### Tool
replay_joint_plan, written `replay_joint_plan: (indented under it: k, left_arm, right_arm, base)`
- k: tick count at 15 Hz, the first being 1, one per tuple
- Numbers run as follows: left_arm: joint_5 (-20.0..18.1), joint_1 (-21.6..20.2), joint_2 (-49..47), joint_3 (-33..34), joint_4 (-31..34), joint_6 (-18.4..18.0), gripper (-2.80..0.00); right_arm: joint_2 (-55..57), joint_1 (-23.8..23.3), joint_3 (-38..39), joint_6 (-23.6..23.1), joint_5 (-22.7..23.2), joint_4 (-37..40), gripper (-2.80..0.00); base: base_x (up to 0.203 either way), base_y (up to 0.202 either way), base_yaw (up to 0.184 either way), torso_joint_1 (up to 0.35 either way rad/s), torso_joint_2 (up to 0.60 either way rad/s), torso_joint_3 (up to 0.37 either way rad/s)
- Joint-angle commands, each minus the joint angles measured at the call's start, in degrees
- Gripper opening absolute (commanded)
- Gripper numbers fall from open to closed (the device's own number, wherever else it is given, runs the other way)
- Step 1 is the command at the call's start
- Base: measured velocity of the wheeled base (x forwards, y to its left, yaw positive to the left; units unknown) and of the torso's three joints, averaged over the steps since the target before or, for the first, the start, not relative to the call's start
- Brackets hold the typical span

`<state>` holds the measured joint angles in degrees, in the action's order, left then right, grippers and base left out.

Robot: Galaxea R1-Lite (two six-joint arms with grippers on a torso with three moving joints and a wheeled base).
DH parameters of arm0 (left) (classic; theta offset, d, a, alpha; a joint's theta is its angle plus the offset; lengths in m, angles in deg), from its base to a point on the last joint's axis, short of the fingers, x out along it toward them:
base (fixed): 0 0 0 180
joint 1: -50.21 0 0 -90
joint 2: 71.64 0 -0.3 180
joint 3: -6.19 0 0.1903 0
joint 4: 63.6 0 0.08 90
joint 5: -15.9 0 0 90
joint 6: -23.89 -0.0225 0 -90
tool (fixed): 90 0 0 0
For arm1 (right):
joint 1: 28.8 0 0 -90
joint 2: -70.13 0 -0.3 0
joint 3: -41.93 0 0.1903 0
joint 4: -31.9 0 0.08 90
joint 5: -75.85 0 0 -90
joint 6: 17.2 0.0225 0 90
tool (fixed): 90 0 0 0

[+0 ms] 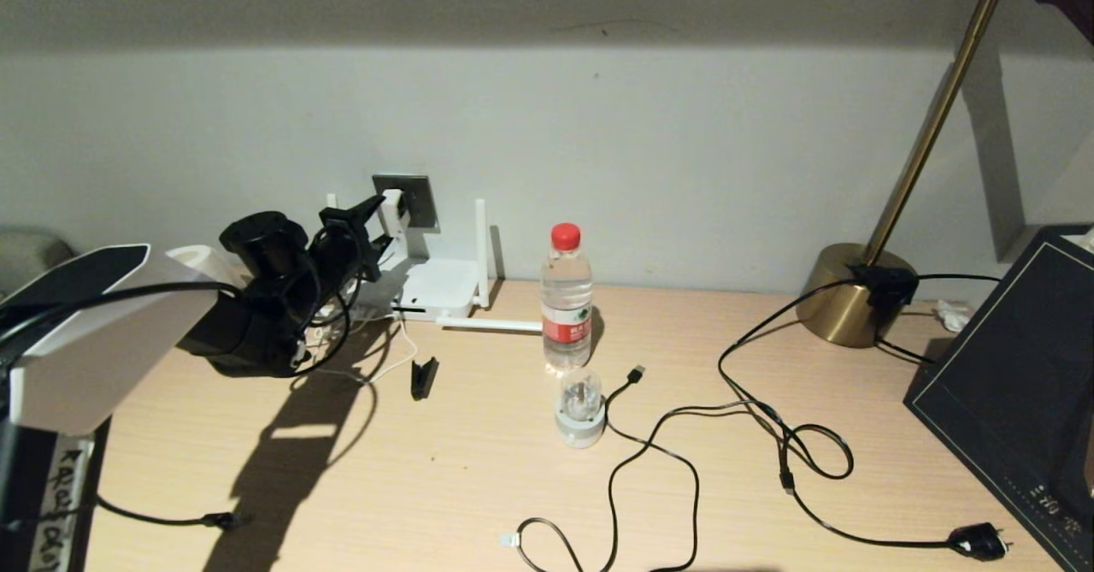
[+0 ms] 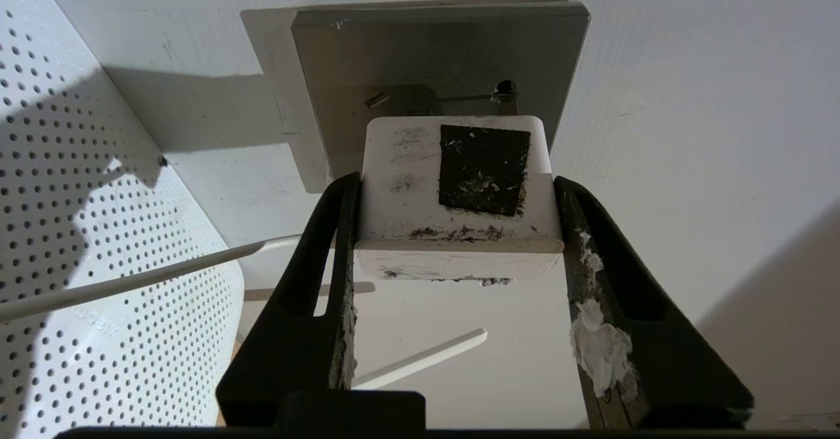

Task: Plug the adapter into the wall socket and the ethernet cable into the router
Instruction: Pick up plug

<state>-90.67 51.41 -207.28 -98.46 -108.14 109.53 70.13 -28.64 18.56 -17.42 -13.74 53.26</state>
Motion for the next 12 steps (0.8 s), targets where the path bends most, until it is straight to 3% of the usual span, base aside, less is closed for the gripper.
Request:
replay_joint_plan:
  k: [1, 12]
  left_arm:
    - [-0.3, -0.4, 0.1, 0.0, -0.4, 0.5, -2.8]
    - [-0.8, -0.2, -0.1, 0.0, -0.3, 0.5, -2.8]
  right_arm:
    - [0.0, 0.0, 0.6, 0.0, 0.0, 0.0, -2.8]
    - [0.0, 0.0, 0.6, 0.0, 0.0, 0.0, -2.8]
  base:
    - [0.0, 0.0, 0.0, 0.0, 0.0, 0.0]
    - [0.0, 0.0, 0.0, 0.0, 0.0, 0.0]
